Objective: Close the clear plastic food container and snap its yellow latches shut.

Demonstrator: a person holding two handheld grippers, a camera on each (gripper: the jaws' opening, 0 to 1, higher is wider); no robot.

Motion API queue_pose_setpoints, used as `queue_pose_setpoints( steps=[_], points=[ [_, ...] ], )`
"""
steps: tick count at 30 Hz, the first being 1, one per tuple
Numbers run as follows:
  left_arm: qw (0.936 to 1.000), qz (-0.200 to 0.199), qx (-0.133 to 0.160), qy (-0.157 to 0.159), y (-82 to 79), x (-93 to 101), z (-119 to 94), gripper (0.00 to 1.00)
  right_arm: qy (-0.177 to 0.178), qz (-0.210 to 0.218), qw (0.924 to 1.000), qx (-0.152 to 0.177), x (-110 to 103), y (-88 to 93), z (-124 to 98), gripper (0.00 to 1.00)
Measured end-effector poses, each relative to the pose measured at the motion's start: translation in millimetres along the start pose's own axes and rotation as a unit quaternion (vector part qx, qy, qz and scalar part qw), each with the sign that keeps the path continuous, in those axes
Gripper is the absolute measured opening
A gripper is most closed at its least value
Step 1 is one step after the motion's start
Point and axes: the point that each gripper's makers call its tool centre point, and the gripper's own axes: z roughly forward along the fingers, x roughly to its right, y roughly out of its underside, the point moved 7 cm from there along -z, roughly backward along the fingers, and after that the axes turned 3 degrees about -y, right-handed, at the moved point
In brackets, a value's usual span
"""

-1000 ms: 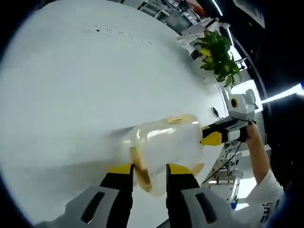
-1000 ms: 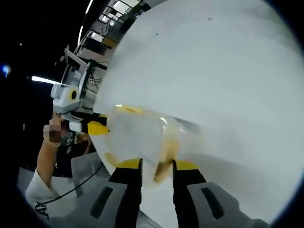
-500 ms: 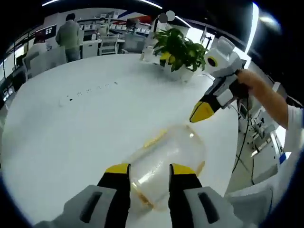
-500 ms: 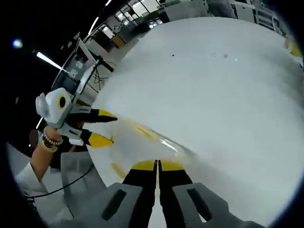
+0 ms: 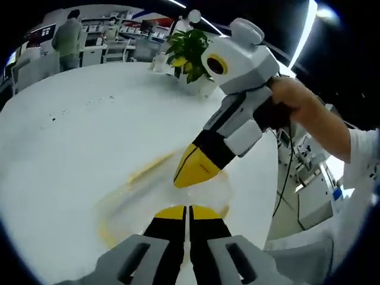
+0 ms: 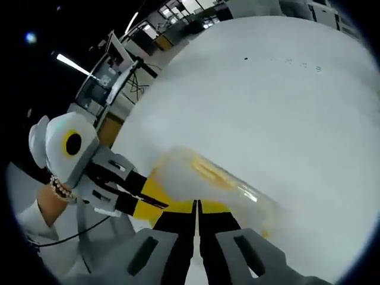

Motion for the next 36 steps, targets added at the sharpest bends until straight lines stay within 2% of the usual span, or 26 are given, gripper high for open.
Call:
queue_pose_setpoints(
  steps=[8,12,17,20,25,31,32,33,34,36],
  points=[
    [0.9999,0.002,-0.002,0.015,4.0,7.8,0,0.00,-0.014,-0.004,0.9999,0.000,-2,-9.1,6,0.00],
    [0.9994,-0.010,-0.009,0.033,11.0,15.9,-3,0.00,0.007,-0.009,0.9998,0.015,2,-20.2,7,0.00],
    [0.9991,0.001,-0.015,0.039,17.7,21.8,-8,0.00,0.015,0.001,0.9991,0.039,7,-32.9,5,0.00],
    [0.9994,0.007,-0.007,0.034,18.1,23.5,-12,0.00,0.024,0.005,0.9984,0.051,13,-40.0,6,0.00],
    [0.9994,0.004,-0.002,0.035,20.9,25.4,-14,0.00,0.068,-0.017,0.9972,0.024,27,-34.7,14,0.00],
    [0.9991,0.006,0.001,0.042,22.7,27.4,-15,0.00,0.064,-0.008,0.9976,0.025,32,-35.1,15,0.00],
    [0.9989,0.020,0.008,0.041,21.0,28.0,-16,0.04,0.059,-0.026,0.9972,0.038,31,-40.2,12,0.00],
    [0.9985,0.043,0.019,0.028,17.6,25.7,-17,0.09,0.045,-0.066,0.9953,0.055,25,-47.7,8,0.00],
    [0.9982,0.052,0.018,0.024,17.3,25.3,-18,0.15,0.038,-0.090,0.9935,0.059,21,-51.8,4,0.00],
    [0.9960,0.083,0.014,0.029,17.6,25.8,-20,0.17,0.031,-0.163,0.9851,0.046,12,-56.3,-4,0.02]
  ],
)
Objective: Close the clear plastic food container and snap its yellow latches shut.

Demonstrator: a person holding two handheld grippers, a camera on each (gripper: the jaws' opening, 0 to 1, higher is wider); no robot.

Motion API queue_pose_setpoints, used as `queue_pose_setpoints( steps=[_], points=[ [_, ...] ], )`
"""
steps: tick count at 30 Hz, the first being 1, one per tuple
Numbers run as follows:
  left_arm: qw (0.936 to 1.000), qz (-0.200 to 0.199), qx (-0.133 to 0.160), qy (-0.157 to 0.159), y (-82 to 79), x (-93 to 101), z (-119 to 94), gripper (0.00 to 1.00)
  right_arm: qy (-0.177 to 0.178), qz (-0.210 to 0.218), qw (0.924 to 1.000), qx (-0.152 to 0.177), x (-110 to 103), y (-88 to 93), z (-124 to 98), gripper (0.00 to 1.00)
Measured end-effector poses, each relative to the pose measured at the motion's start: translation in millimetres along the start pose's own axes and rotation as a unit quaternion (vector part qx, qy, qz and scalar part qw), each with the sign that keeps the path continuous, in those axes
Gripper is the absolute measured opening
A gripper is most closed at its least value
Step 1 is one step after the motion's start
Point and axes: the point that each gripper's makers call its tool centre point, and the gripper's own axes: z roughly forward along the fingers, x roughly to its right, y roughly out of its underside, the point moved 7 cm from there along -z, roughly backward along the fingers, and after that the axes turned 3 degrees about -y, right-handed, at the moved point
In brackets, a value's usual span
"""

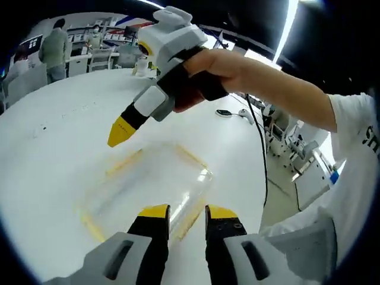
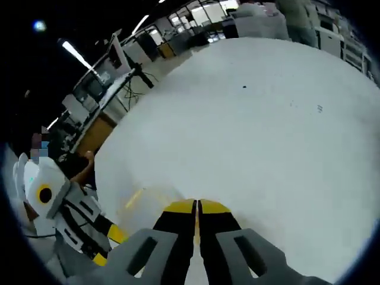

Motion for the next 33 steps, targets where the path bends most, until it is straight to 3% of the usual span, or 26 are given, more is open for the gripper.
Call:
queue_pose_setpoints(
  steps=[2,3,4,5,8,9,11,13,14,15,16,17,19,20,23,27,33],
  points=[
    [0.9985,0.054,-0.003,-0.005,0.2,0.4,-1,0.20,-0.004,-0.092,0.9953,-0.031,-10,-0.2,-5,0.20],
    [0.9966,0.082,-0.006,-0.010,0.2,0.6,-1,0.22,-0.004,-0.112,0.9927,-0.044,-13,1.4,-5,0.30],
    [0.9909,0.134,-0.012,-0.011,0.4,3.4,0,0.23,-0.008,-0.141,0.9876,-0.069,-19,6.0,-5,0.39],
    [0.9857,0.167,-0.020,-0.006,1.3,5.9,1,0.23,-0.013,-0.162,0.9836,-0.078,-22,7.6,-4,0.42],
    [0.9744,0.219,-0.050,-0.002,5.7,11.5,7,0.23,-0.048,-0.201,0.9701,-0.128,-36,18.4,-1,0.35],
    [0.9720,0.232,-0.038,-0.004,2.7,12.1,9,0.23,-0.049,-0.203,0.9681,-0.138,-38,20.3,1,0.34],
    [0.9702,0.237,-0.048,-0.013,2.0,11.4,13,0.24,-0.049,-0.218,0.9602,-0.168,-39,25.3,5,0.35],
    [0.9603,0.272,-0.052,-0.032,1.2,8.5,14,0.23,-0.046,-0.231,0.9527,-0.192,-38,29.2,7,0.34],
    [0.9465,0.315,-0.058,-0.040,2.1,8.5,15,0.23,-0.041,-0.244,0.9454,-0.212,-36,32.0,9,0.33],
    [0.9389,0.337,-0.058,-0.042,2.9,9.4,16,0.22,-0.038,-0.254,0.9409,-0.221,-36,33.4,10,0.32],
    [0.9313,0.356,-0.061,-0.046,4.2,9.9,16,0.21,-0.044,-0.256,0.9395,-0.224,-34,32.3,11,0.31],
    [0.9212,0.381,-0.062,-0.050,5.5,11.2,17,0.21,-0.047,-0.242,0.9459,-0.211,-36,28.2,13,0.28],
    [0.9127,0.399,-0.065,-0.057,7.8,12.5,18,0.22,-0.052,-0.249,0.9405,-0.226,-35,25.8,15,0.28],
    [0.9150,0.394,-0.064,-0.057,8.9,13.3,20,0.22,-0.054,-0.255,0.9375,-0.230,-35,25.8,16,0.28],
    [0.9127,0.400,-0.061,-0.061,8.8,11.8,21,0.24,-0.062,-0.266,0.9292,-0.249,-34,23.5,18,0.28],
    [0.9065,0.412,-0.058,-0.069,10.2,12.0,23,0.26,-0.066,-0.261,0.9241,-0.271,-33,21.5,21,0.28],
    [0.9068,0.410,-0.060,-0.077,9.9,10.7,22,0.24,-0.063,-0.248,0.9204,-0.295,-35,21.2,23,0.27]
  ],
)
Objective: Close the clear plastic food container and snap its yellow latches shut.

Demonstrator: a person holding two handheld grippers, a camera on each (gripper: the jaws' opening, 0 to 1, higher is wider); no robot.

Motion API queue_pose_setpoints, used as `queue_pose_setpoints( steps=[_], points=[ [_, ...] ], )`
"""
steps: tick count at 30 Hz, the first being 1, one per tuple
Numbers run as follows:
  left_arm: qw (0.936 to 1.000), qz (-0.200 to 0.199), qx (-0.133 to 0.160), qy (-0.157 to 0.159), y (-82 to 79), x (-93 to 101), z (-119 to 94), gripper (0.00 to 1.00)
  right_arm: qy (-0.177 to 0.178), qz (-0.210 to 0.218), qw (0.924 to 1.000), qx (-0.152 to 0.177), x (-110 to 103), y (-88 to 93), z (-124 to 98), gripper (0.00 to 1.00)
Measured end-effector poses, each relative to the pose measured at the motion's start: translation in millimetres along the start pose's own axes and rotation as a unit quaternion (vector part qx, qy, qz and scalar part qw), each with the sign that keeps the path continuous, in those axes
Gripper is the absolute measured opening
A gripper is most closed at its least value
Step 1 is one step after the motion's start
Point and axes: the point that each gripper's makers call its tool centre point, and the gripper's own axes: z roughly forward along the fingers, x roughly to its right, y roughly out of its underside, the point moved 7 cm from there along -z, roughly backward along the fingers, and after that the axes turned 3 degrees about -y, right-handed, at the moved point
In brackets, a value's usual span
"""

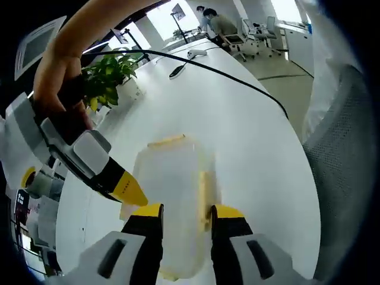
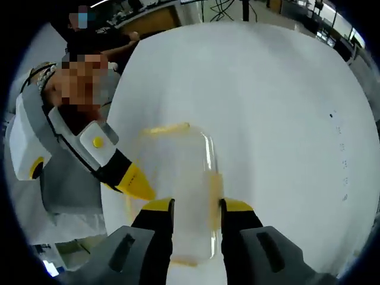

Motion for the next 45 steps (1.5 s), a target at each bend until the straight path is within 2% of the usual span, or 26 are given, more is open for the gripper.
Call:
queue_pose_setpoints(
  steps=[9,15,16,17,19,22,25,26,30,31,32,34,36,45],
  points=[
    [0.9999,0.002,-0.010,-0.007,0.2,-0.7,-2,0.22,-0.019,0.012,0.9996,0.019,1,2.8,-1,0.27],
    [0.9999,0.004,-0.011,-0.008,-0.6,-2.0,-2,0.21,-0.020,0.012,0.9997,0.005,4,-1.1,-2,0.27],
    [0.9994,0.024,-0.016,-0.021,-1.8,-3.7,0,0.20,-0.020,0.012,0.9997,0.004,5,-1.6,-1,0.27],
    [0.9997,0.012,-0.014,-0.017,-3.5,1.9,1,0.20,-0.021,0.015,0.9997,0.001,3,-1.7,-1,0.27],
    [0.9996,0.017,-0.016,-0.016,-7.0,0.9,3,0.20,-0.021,0.014,0.9997,0.000,2,-0.7,-1,0.28],
    [0.9996,0.014,-0.014,-0.020,-1.9,-1.8,0,0.20,-0.025,0.017,0.9995,0.002,2,0.6,-1,0.27],
    [0.9995,0.018,-0.014,-0.023,-1.0,-1.3,1,0.21,-0.047,0.034,0.9983,0.007,7,3.3,0,0.27],
    [0.9995,0.018,-0.014,-0.024,-1.0,-1.2,1,0.21,-0.063,0.052,0.9966,0.006,10,3.4,1,0.27],
    [0.9993,0.019,-0.014,-0.029,-1.0,-0.4,0,0.21,-0.071,0.043,0.9966,-0.001,18,-0.9,4,0.25],
    [0.9992,0.021,-0.015,-0.030,-0.9,-0.7,0,0.21,-0.097,0.038,0.9945,-0.007,16,-0.8,6,0.24],
    [0.9994,0.021,-0.014,-0.026,-1.7,0.7,-1,0.21,-0.095,0.073,0.9928,-0.006,19,-3.8,6,0.24],
    [0.9992,0.025,-0.014,-0.027,-1.8,1.3,-1,0.21,-0.114,0.073,0.9908,0.009,28,-5.9,4,0.25],
    [0.9993,0.023,-0.014,-0.028,-1.8,1.0,-1,0.21,-0.117,0.066,0.9906,0.023,30,-2.1,4,0.25],
    [0.9992,0.022,-0.010,-0.031,-0.8,1.6,-1,0.22,-0.103,0.060,0.9916,0.051,24,6.2,0,0.27]
  ],
)
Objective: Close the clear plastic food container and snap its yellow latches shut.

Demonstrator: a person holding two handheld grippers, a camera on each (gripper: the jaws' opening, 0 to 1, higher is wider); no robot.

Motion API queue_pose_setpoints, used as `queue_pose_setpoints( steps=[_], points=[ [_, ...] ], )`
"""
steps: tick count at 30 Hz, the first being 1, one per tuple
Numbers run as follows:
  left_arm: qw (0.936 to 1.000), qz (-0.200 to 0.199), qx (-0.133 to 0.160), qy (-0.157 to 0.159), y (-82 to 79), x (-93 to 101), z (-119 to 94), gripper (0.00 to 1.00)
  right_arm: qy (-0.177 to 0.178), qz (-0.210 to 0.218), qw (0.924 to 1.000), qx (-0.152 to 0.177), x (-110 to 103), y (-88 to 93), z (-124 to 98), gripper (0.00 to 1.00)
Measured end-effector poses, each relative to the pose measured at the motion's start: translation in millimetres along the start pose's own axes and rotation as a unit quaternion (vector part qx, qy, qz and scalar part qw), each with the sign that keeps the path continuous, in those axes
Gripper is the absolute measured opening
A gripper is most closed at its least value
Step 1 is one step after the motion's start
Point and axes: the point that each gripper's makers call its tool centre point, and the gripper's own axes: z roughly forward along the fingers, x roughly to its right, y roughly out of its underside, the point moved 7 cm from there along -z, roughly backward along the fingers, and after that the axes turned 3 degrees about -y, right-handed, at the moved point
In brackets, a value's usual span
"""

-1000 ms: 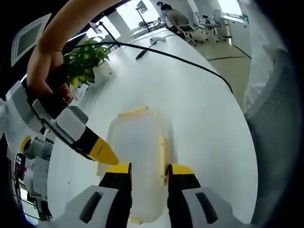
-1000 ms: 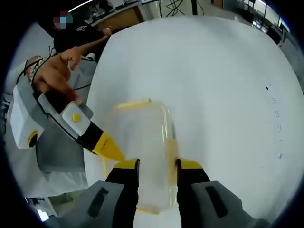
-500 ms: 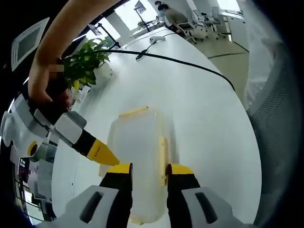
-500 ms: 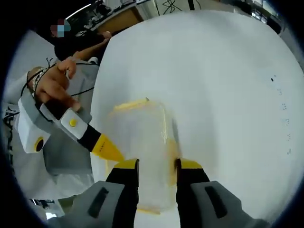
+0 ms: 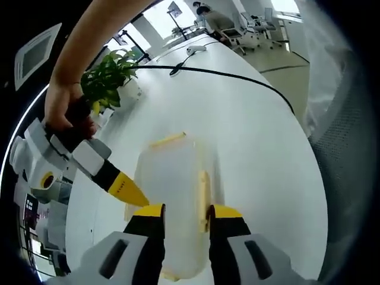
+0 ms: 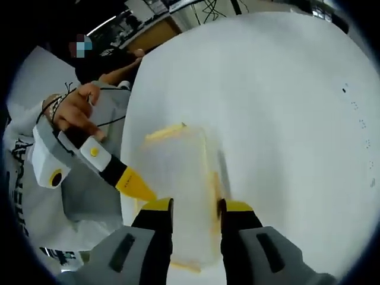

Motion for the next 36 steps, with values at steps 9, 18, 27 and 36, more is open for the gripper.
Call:
queue_pose_setpoints(
  steps=[9,18,27,36],
  points=[
    [0.9985,-0.048,0.017,0.018,0.0,-4.2,-2,0.24,0.047,-0.033,0.9978,0.032,-8,5.8,-4,0.27],
    [0.9897,-0.135,0.030,0.035,12.6,-20.2,-25,0.63,0.154,-0.082,0.9831,0.054,-22,23.3,-18,0.56],
    [0.9928,-0.119,-0.005,0.010,38.0,-44.3,-28,0.71,0.167,-0.100,0.9741,0.115,-47,61.9,-21,0.87],
    [0.9853,-0.156,-0.006,0.069,40.4,-37.4,-2,0.88,0.181,-0.115,0.9739,0.074,-52,91.9,2,0.96]
  ],
)
